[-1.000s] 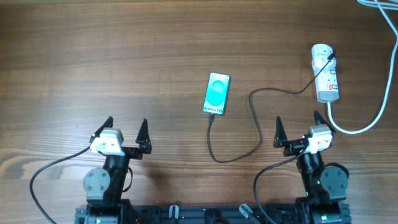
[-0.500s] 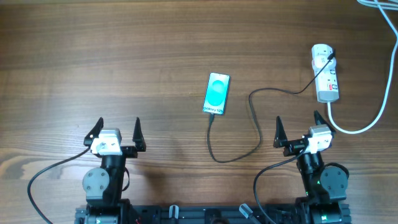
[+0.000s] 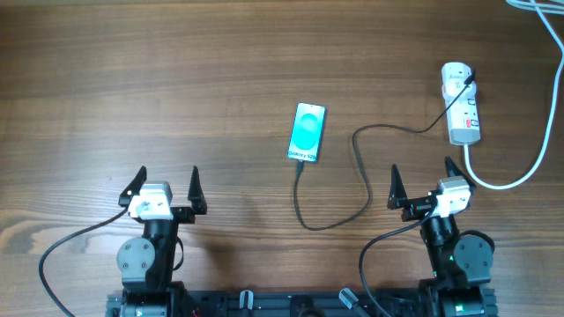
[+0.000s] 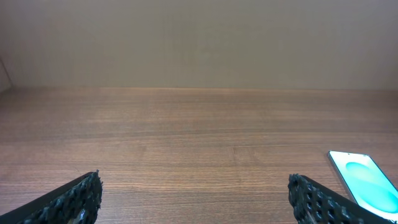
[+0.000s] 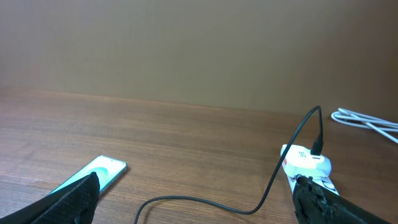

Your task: Plug charger to phone and switch on socket

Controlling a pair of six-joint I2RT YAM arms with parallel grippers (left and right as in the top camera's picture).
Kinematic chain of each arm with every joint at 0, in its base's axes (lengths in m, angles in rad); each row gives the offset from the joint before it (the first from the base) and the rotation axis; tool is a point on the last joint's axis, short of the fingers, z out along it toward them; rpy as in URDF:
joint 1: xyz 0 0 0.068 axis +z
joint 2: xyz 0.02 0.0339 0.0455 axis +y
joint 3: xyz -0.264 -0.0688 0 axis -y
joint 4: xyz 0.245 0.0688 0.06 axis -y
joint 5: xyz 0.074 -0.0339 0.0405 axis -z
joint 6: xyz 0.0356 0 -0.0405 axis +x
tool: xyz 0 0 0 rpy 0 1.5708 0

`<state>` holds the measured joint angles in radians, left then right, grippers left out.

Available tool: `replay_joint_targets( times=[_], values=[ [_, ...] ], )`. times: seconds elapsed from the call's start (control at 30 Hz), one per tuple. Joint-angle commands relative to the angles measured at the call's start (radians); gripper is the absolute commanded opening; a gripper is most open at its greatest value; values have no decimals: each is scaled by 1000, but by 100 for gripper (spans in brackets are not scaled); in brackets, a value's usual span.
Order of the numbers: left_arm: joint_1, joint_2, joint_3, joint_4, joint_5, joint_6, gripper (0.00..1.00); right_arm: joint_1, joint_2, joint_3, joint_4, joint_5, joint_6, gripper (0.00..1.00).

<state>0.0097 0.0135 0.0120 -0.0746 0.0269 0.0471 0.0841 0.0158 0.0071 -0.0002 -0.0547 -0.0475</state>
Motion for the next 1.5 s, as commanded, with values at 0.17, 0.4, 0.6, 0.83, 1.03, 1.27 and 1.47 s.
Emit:
replay_joint_targets(
  times=[0.17, 0.4, 0.6, 0.83, 1.03, 1.27, 1.47],
  values=[
    [7, -11, -6, -2, -2, -10, 100, -4, -6, -2, 1, 5, -5, 100],
    [7, -11, -6, -2, -2, -10, 100, -4, -6, -2, 1, 5, -5, 100],
    [7, -11, -6, -2, -2, -10, 100, -9, -7, -2, 1, 9, -11, 100],
    [7, -11, -6, -2, -2, -10, 100, -67, -13, -2, 0, 13, -60, 100],
    [7, -11, -6, -2, -2, -10, 100, -67, -13, -2, -1, 17, -61, 100],
    [7, -11, -6, -2, -2, -10, 100, -67, -12, -2, 1, 5, -57, 100],
    [7, -11, -6, -2, -2, -10, 100, -67, -12, -2, 0, 5, -58, 100]
  ],
)
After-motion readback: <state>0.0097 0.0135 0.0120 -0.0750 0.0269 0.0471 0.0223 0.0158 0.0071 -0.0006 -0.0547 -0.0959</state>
